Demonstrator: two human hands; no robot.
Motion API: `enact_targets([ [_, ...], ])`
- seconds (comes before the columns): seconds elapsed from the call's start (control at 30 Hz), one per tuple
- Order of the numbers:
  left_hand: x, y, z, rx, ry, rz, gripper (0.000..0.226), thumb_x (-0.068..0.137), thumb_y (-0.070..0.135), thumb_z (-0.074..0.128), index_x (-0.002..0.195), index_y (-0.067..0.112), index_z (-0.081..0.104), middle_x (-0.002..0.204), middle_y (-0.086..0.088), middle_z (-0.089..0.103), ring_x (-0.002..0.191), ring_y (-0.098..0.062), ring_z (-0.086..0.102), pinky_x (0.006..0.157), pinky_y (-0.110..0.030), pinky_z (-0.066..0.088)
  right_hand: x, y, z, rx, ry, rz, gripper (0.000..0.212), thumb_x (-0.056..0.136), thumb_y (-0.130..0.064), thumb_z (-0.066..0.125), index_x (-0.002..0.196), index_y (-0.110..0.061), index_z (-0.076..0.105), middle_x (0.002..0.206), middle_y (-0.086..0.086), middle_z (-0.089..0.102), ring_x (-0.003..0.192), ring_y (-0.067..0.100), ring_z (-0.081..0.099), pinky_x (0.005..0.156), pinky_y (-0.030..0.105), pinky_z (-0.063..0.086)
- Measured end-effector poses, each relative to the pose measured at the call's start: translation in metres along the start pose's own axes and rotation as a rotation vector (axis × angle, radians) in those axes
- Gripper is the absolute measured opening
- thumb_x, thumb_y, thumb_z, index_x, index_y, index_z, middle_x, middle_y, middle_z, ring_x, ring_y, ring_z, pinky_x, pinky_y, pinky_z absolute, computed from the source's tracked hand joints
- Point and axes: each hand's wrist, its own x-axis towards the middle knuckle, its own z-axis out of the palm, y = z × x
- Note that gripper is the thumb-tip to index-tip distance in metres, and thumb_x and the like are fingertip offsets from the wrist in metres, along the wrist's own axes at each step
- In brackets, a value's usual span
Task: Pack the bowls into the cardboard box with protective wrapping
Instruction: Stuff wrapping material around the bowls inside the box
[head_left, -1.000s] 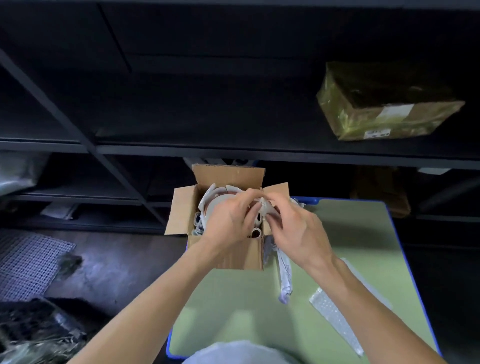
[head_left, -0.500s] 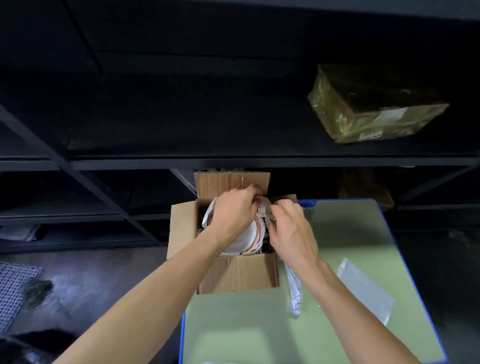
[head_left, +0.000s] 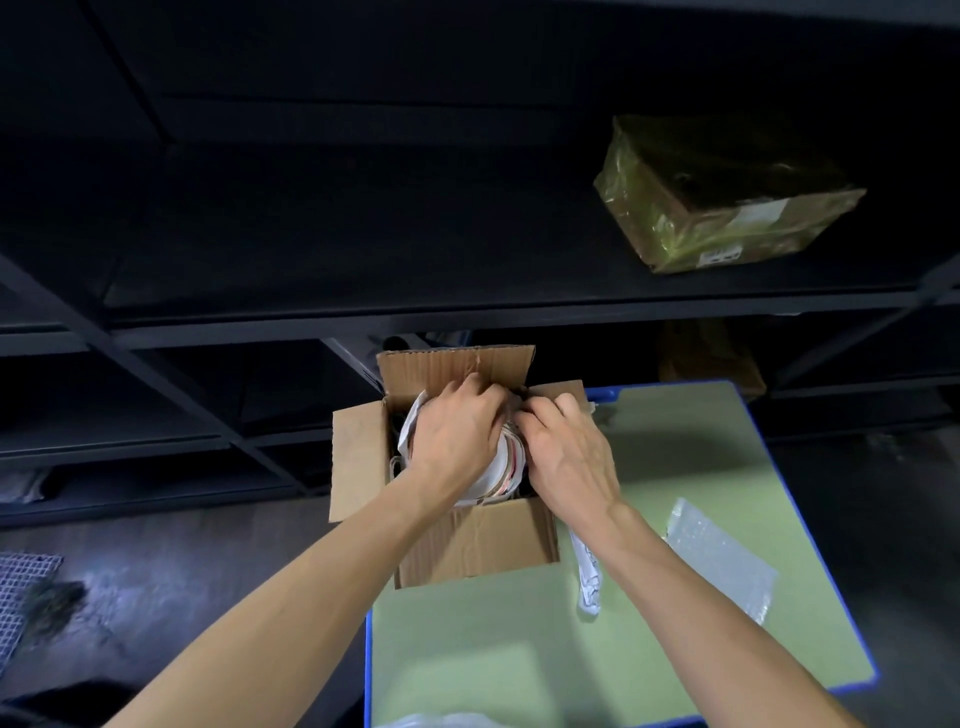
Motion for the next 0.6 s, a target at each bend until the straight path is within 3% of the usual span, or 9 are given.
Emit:
enact_targets([
  [0.23,0.0,0.0032,0.0001,0.058,-0.024,0.026,0.018,0.095,0.026,0.054,0.101,0.027,0.071,0.102,-0.002,0.059,0.092,-0.028,0.054,0.06,-0.037,0.042,-0.0024,0.0025,0.0031,-0.052,-0.004,-0.097,0.023,0.084,-0.005,0.051,0.095,-0.014,0.069,0.092,-0.002,0.066,0.089,0.025,0.052,0.069,0.041,0.046],
  [0.43,-0.0018,0.0029,0.0025,0.098,-0.095,0.055,0.025,0.099,0.028,0.044,0.107,0.023,0.068,0.104,-0.001,0.065,0.095,-0.031,0.057,0.074,-0.044,0.05,-0.0072,0.0031,0.0049,-0.058,0.025,-0.077,0.025,0.082,-0.003,0.057,0.097,-0.017,0.072,0.091,-0.008,0.066,0.083,0.024,0.05,0.065,0.039,0.046],
  [0.6,-0.0026,-0.0005,0.004,0.116,-0.126,0.075,0.025,0.098,0.03,0.044,0.108,0.028,0.066,0.108,0.002,0.068,0.096,-0.029,0.061,0.081,-0.043,0.05,-0.0037,-0.0017,0.0023,-0.125,-0.06,-0.079,0.023,0.075,-0.001,0.061,0.085,-0.019,0.071,0.083,-0.007,0.065,0.08,0.025,0.049,0.059,0.035,0.036],
])
